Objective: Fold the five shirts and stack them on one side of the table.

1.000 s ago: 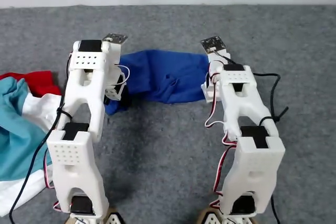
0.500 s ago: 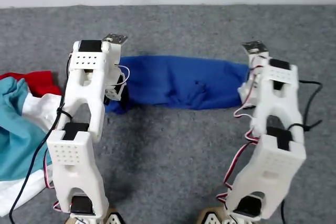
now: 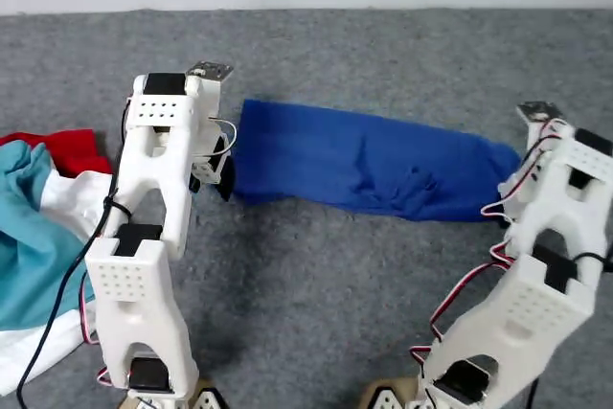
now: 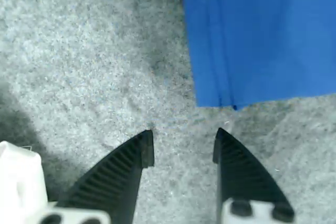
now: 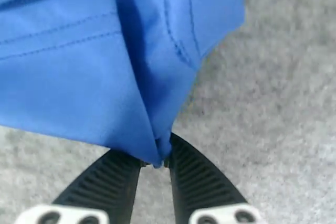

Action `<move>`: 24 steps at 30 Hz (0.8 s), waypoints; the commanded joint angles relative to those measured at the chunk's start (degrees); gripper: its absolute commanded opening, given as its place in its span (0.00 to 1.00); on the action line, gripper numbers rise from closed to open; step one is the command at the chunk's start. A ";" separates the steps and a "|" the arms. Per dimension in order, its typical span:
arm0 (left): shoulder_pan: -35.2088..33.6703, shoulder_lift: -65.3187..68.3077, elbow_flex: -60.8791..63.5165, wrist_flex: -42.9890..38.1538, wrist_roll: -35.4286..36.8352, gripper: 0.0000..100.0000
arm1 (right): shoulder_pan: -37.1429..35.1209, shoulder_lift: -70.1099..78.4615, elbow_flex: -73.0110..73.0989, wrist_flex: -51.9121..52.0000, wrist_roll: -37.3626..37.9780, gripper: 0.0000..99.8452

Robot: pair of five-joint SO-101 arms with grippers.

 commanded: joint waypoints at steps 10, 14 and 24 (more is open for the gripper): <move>0.09 -3.08 -0.04 1.05 0.09 0.19 | 7.96 -4.62 4.92 -5.32 0.88 0.01; 0.09 -3.08 -0.04 1.05 0.09 0.19 | 11.12 -4.62 5.19 -5.32 2.73 0.01; 0.44 -3.78 -1.45 1.14 0.18 0.19 | 9.01 -5.58 -1.23 16.13 0.09 0.23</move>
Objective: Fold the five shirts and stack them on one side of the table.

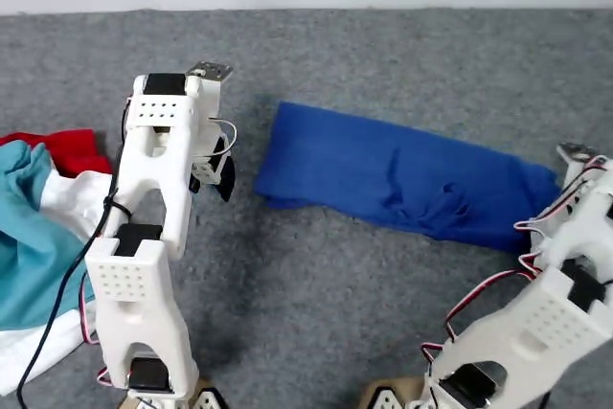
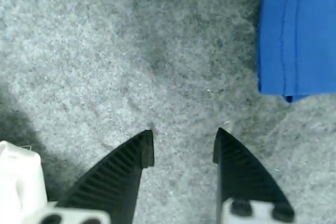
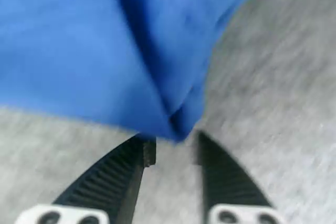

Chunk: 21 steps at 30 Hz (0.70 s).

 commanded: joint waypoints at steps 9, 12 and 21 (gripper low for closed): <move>10.64 0.35 -7.69 -2.55 13.89 0.25 | -1.98 -8.31 -12.40 17.98 -1.49 0.23; 11.60 4.66 -9.63 -4.31 22.33 0.31 | -1.63 -10.86 -10.90 17.98 -1.49 0.23; 12.48 16.79 -21.85 -1.67 30.68 0.32 | -1.63 -14.55 -6.95 17.80 -1.49 0.23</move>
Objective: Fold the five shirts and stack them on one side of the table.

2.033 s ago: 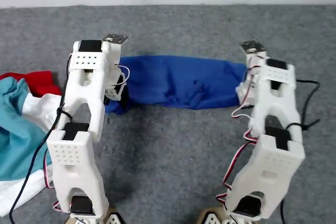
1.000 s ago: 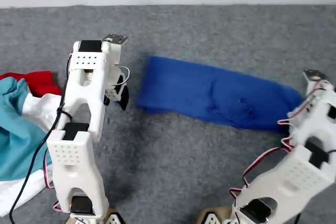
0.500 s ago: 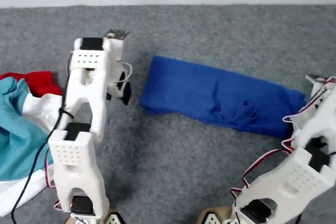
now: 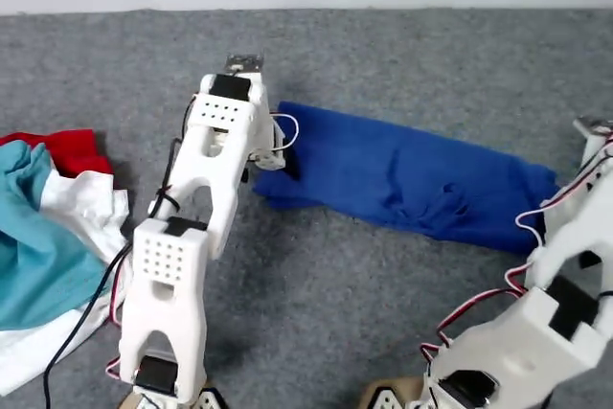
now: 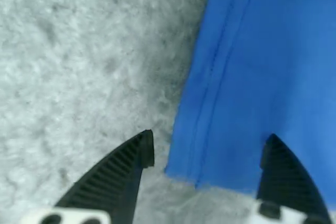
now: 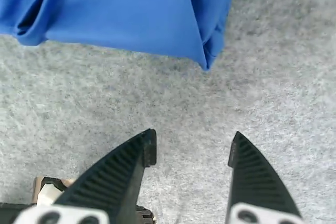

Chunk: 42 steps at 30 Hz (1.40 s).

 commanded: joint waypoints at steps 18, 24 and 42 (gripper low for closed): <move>8.09 10.46 -7.60 3.96 7.56 0.21 | -0.40 -3.38 0.09 2.24 -0.53 0.23; 10.11 10.55 -6.02 2.99 7.38 0.02 | -0.31 -3.38 0.09 2.33 -0.53 0.23; -4.22 9.85 -12.62 4.22 -5.36 0.01 | -0.40 -3.38 0.09 2.42 -0.53 0.23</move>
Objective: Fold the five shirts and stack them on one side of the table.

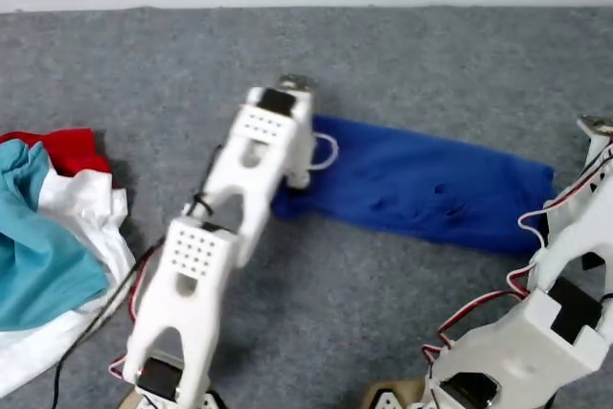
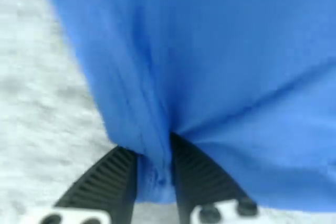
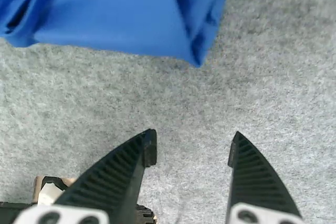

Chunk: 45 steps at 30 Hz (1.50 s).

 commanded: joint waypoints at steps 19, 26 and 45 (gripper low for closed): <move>-18.99 -2.55 -1.80 1.41 -0.62 0.02 | -0.66 -2.86 -0.26 2.33 -0.53 0.23; -19.34 -20.31 -0.48 1.41 -4.04 0.18 | -0.40 -2.95 0.53 2.07 -0.62 0.23; -22.33 -32.35 24.48 -4.04 -7.30 0.25 | -0.66 -3.30 8.70 -4.18 -3.78 0.23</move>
